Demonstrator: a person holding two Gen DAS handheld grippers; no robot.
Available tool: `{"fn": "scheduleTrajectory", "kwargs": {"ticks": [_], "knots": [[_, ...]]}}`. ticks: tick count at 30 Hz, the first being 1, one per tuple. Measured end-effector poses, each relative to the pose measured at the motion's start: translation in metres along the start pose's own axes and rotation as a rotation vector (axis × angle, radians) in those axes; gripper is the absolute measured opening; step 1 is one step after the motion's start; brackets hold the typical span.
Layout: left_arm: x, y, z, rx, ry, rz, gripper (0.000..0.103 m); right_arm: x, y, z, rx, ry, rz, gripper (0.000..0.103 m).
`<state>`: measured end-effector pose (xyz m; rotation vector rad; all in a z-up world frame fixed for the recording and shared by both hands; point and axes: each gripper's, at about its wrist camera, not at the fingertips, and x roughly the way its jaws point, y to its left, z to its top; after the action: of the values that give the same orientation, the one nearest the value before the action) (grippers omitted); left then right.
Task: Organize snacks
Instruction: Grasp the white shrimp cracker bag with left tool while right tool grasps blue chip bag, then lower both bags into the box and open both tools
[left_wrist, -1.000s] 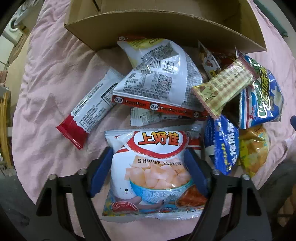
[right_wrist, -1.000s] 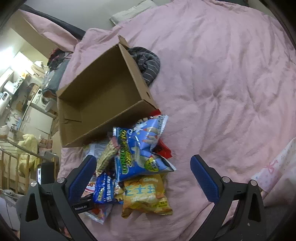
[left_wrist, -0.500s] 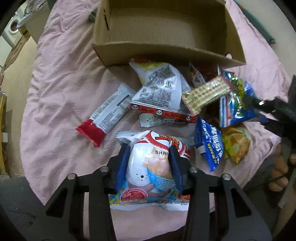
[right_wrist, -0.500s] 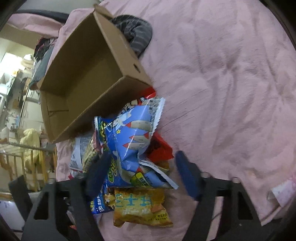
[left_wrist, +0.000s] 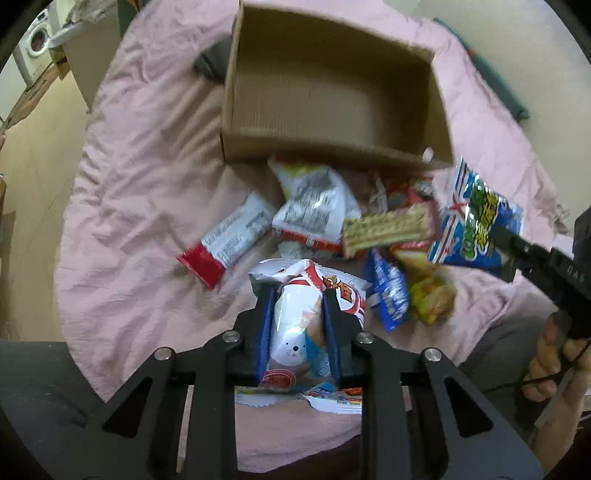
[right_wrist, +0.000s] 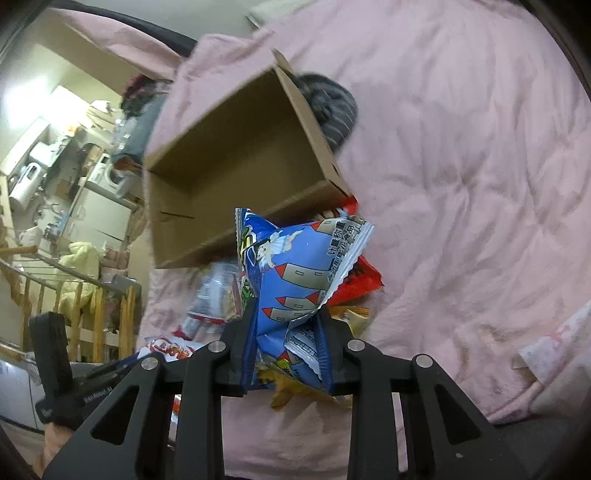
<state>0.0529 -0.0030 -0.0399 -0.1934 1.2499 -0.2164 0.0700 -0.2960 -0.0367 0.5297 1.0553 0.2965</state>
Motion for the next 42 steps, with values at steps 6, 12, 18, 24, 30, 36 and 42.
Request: {"fn": "scheduleTrajectory", "kwargs": {"ticks": [6,12,18,24,30,36,42], "knots": [[-0.046,-0.003,0.034,-0.012,-0.146,-0.023,0.016,-0.021,0.024,0.021,-0.033,-0.076,0.056,0.029],[-0.055,-0.008,0.089,-0.010,-0.240,-0.004,0.013,-0.007,0.041,0.055,-0.068,-0.106,0.057,0.029],[-0.035,-0.013,0.134,0.003,-0.261,0.016,0.009,0.023,0.042,0.082,-0.070,-0.094,0.053,0.029],[-0.007,-0.022,0.166,0.039,-0.255,0.044,0.008,0.065,0.037,0.102,-0.071,-0.059,0.042,0.029],[0.032,-0.024,0.181,0.070,-0.248,0.067,0.008,0.107,0.026,0.109,-0.073,-0.002,0.016,0.029],[0.061,-0.014,0.185,0.047,-0.214,0.093,0.008,0.125,0.021,0.103,-0.113,0.021,-0.008,0.029],[0.073,-0.015,0.181,0.079,-0.208,0.122,0.008,0.134,0.019,0.105,-0.110,0.033,-0.029,0.029]]}}
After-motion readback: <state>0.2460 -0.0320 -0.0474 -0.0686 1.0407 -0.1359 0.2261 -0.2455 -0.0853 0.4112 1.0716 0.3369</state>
